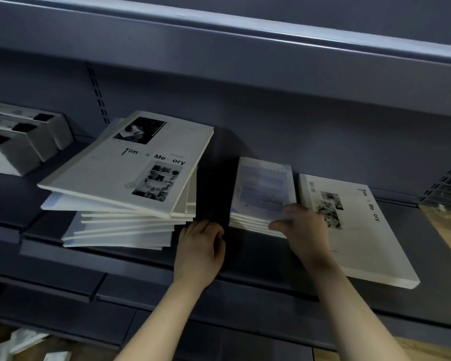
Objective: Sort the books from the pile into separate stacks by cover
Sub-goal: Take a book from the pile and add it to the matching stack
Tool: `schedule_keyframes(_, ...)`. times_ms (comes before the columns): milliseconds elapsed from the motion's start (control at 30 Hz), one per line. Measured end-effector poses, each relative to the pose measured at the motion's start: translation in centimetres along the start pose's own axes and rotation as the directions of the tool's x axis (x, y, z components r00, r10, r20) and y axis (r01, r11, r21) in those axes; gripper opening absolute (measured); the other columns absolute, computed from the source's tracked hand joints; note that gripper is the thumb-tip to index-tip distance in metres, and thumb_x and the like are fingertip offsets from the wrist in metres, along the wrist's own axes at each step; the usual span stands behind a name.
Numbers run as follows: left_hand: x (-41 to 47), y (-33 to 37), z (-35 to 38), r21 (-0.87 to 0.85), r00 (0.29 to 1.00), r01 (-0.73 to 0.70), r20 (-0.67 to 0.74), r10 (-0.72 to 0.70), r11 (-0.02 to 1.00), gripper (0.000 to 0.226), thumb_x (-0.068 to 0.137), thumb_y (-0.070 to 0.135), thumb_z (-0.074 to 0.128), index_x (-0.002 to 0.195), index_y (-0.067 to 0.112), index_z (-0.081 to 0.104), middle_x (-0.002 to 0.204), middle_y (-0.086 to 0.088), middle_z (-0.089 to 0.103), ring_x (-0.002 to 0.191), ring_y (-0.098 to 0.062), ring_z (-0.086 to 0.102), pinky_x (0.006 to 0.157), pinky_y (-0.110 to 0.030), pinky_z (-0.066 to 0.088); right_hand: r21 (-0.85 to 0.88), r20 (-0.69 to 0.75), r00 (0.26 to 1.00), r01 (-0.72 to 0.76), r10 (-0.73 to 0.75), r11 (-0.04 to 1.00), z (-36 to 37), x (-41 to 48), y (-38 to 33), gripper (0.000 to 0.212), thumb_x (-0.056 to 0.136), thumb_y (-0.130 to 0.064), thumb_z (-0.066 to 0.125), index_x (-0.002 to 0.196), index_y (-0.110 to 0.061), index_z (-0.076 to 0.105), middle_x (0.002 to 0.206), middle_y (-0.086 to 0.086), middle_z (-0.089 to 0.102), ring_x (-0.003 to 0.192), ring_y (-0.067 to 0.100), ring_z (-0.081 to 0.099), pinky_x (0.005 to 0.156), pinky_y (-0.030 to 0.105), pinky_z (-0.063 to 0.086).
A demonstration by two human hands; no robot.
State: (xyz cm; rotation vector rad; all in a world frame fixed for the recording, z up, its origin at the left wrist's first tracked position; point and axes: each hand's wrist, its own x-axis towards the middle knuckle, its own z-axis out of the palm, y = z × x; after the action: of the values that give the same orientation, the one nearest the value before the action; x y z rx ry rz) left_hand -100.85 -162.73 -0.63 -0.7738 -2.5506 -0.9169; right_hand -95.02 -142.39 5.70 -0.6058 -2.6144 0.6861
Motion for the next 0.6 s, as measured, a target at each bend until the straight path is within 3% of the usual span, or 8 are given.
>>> schedule_keyframes(167,0.0,0.1,-0.1,0.009,1.0,0.006,0.012,-0.006,1.0,0.017,0.077,0.022,0.047,0.084,0.021,0.062,0.081,0.007,0.058,0.075,-0.016,0.053,0.071,-0.026,0.033,-0.003,0.009,1.0,-0.005,0.005,1.0,0.0,-0.2,0.0,0.047,0.07,-0.031,0.08,0.108,-0.009,0.066,0.103,0.007,0.069,0.097,0.025,0.062,0.069,0.023,0.036)
schedule_keyframes(333,0.2,0.3,-0.3,0.038,0.998,-0.024,0.057,0.022,0.999,0.013,0.077,0.014,0.06,0.087,0.02,0.064,0.086,0.004,0.061,0.081,-0.02,0.055,0.072,-0.028,0.035,-0.089,0.049,0.998,0.046,-0.042,0.995,-0.1,-0.6,0.1,0.041,0.08,-0.033,0.072,0.111,-0.008,0.064,0.111,0.01,0.064,0.103,0.028,0.058,0.073,0.025,0.034)
schedule_keyframes(467,0.0,0.9,-0.8,-0.03,0.988,-0.06,0.141,0.064,0.998,0.021,0.087,0.009,0.055,0.104,0.017,0.065,0.101,0.0,0.06,0.094,-0.021,0.054,0.078,-0.026,0.036,-0.112,0.095,0.994,0.073,-0.062,0.991,-0.3,-1.7,0.6,0.045,0.085,-0.026,0.066,0.126,-0.009,0.056,0.127,0.011,0.056,0.116,0.028,0.053,0.094,0.031,0.042)
schedule_keyframes(600,-0.7,3.6,-3.0,-0.102,0.965,-0.16,0.194,0.177,0.982,0.026,0.091,0.017,0.051,0.114,0.018,0.061,0.114,0.0,0.058,0.095,-0.02,0.057,0.071,-0.025,0.044,-0.076,-0.013,0.998,0.061,-0.062,0.995,-0.2,-3.8,0.5,0.032,0.083,-0.014,0.064,0.115,-0.011,0.063,0.119,0.009,0.054,0.106,0.028,0.056,0.092,0.033,0.044)
